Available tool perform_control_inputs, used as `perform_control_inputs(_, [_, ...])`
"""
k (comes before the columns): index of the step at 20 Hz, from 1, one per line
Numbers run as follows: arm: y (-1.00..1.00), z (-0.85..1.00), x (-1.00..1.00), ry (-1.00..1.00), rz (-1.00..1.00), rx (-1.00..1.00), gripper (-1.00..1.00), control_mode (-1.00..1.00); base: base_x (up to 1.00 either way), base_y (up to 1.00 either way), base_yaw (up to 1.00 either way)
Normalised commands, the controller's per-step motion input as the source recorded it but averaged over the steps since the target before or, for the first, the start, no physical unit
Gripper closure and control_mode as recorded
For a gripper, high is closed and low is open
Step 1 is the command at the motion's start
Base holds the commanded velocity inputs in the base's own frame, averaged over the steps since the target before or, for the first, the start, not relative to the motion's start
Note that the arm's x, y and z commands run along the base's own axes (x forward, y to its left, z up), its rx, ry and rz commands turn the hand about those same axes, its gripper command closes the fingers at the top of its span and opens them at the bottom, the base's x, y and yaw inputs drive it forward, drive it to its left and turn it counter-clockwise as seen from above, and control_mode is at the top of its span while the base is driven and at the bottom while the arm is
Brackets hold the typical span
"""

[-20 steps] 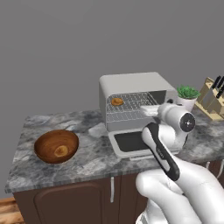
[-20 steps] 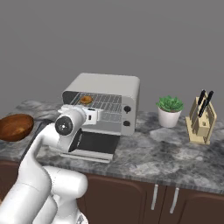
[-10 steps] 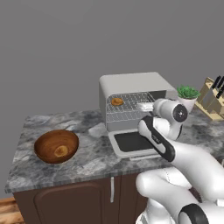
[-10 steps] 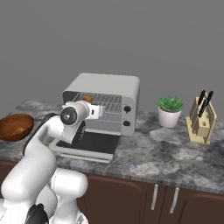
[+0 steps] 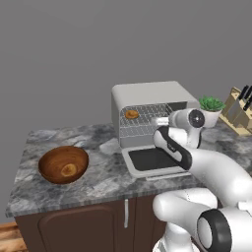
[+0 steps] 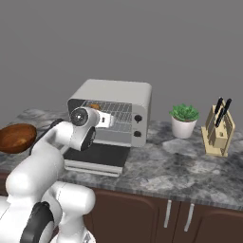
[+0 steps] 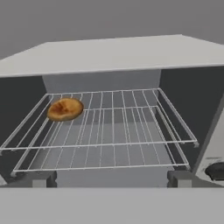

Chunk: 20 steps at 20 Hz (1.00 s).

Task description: Pick up the heated bread from the toaster oven and place it in the bowl. Then move the bread bowl to the dining counter.

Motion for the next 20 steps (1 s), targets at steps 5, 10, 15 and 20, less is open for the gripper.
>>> perform_control_inputs(5, [0.0, -0.44, 0.0, 0.23, 0.0, -0.02, -1.0, -1.0, 0.0, 0.0, 0.0])
perform_control_inputs(10, [0.08, -0.08, 0.05, 0.14, 0.0, -0.05, -1.0, -1.0, 0.0, 0.0, 0.0])
perform_control_inputs(15, [0.04, 0.14, -0.03, -0.2, 0.0, -0.05, -1.0, -1.0, 0.0, 0.0, 0.0])
perform_control_inputs(20, [0.0, 0.04, 0.21, -0.17, 0.0, -0.03, -1.0, -1.0, 0.0, 0.0, 0.0])
